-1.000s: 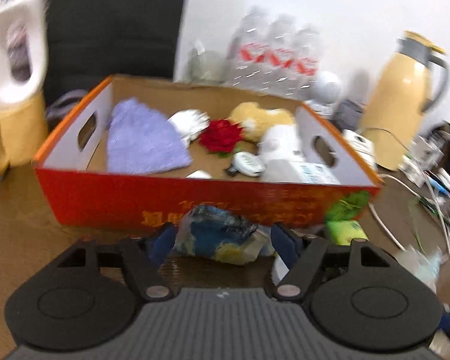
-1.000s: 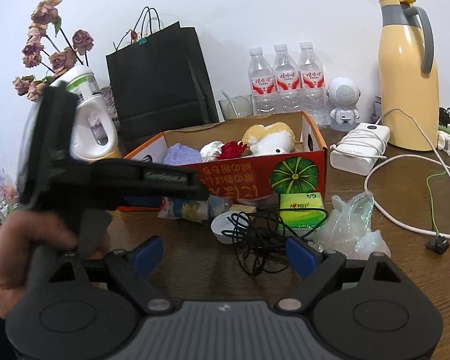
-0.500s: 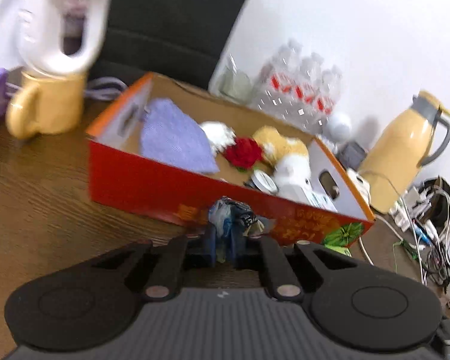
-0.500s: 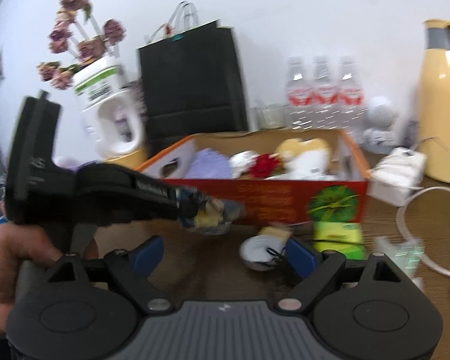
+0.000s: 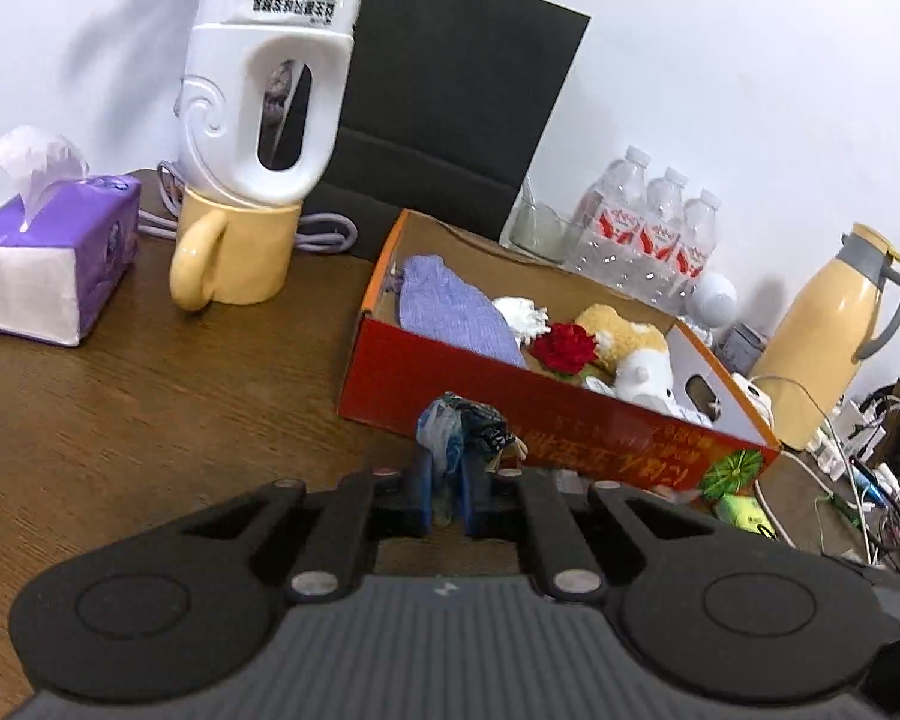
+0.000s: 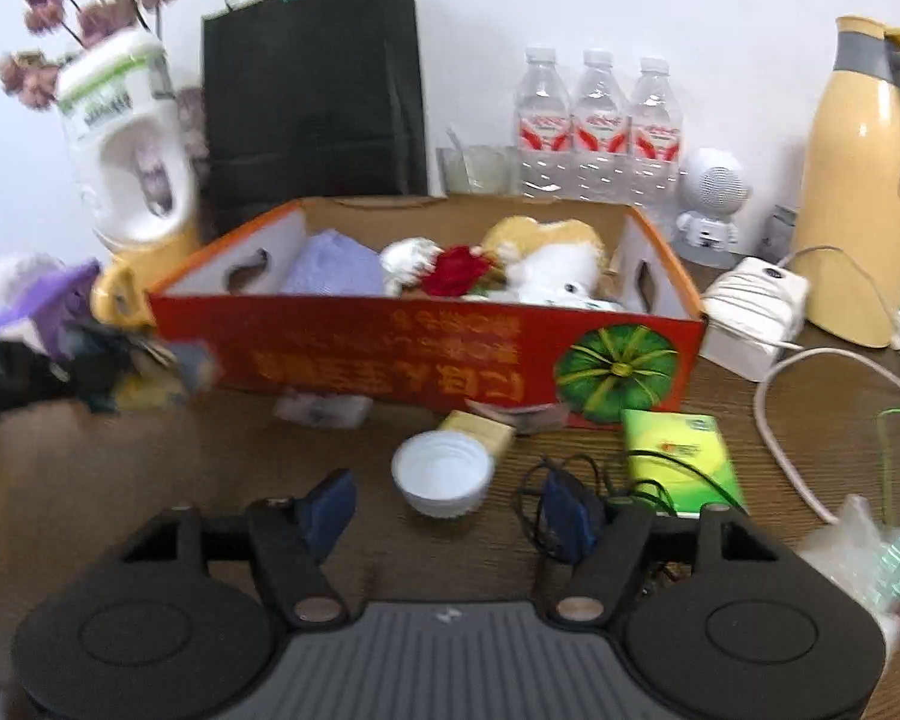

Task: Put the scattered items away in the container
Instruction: 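Hold the blue packet in the left tool while the right tool grasps the white plastic cap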

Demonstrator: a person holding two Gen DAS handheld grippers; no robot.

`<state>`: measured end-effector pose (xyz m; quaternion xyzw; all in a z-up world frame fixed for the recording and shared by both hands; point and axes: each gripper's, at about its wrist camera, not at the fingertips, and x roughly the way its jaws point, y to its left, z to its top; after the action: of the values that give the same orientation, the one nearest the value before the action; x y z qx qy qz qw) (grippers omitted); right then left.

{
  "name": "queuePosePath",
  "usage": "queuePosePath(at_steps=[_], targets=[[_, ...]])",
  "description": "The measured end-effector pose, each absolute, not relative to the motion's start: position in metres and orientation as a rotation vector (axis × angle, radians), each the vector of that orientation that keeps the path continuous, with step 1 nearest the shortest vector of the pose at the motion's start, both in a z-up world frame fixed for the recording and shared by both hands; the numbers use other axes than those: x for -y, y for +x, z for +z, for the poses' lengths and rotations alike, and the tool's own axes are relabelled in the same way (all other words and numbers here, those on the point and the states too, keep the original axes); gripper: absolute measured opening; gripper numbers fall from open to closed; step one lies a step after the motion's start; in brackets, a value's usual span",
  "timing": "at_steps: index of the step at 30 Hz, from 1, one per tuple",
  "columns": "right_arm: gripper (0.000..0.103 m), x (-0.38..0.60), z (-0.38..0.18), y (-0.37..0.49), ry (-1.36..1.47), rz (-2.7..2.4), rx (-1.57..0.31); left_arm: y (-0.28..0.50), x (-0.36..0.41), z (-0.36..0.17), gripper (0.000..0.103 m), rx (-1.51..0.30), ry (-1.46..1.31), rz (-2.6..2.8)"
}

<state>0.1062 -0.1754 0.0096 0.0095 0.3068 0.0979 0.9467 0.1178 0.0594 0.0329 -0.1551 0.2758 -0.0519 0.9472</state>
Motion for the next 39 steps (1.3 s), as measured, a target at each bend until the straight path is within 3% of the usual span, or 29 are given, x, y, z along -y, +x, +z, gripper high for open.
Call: queuePosePath(at_steps=[15, 17, 20, 24, 31, 39], targets=[[0.068, 0.157, 0.001, 0.131, -0.052, 0.173, -0.653, 0.112, -0.060, 0.026, 0.010, -0.543, -0.272, -0.130], [0.070, 0.159, 0.012, 0.117, -0.056, 0.183, -0.669, 0.110, -0.060, 0.027, 0.010, -0.541, -0.273, -0.134], [0.084, 0.167, 0.029, 0.083, -0.051, 0.198, -0.661, 0.109, -0.060, 0.028, 0.010, -0.538, -0.274, -0.140], [0.085, 0.176, 0.043, 0.046, -0.041, 0.168, -0.644, 0.107, -0.058, 0.029, 0.010, -0.533, -0.271, -0.152], [0.072, 0.138, 0.025, 0.065, -0.025, 0.305, -0.629, 0.106, -0.057, 0.028, 0.010, -0.527, -0.259, -0.135], [0.070, 0.152, -0.004, 0.120, 0.021, 0.140, -0.664, 0.107, -0.056, 0.025, 0.010, -0.534, -0.235, -0.129]])
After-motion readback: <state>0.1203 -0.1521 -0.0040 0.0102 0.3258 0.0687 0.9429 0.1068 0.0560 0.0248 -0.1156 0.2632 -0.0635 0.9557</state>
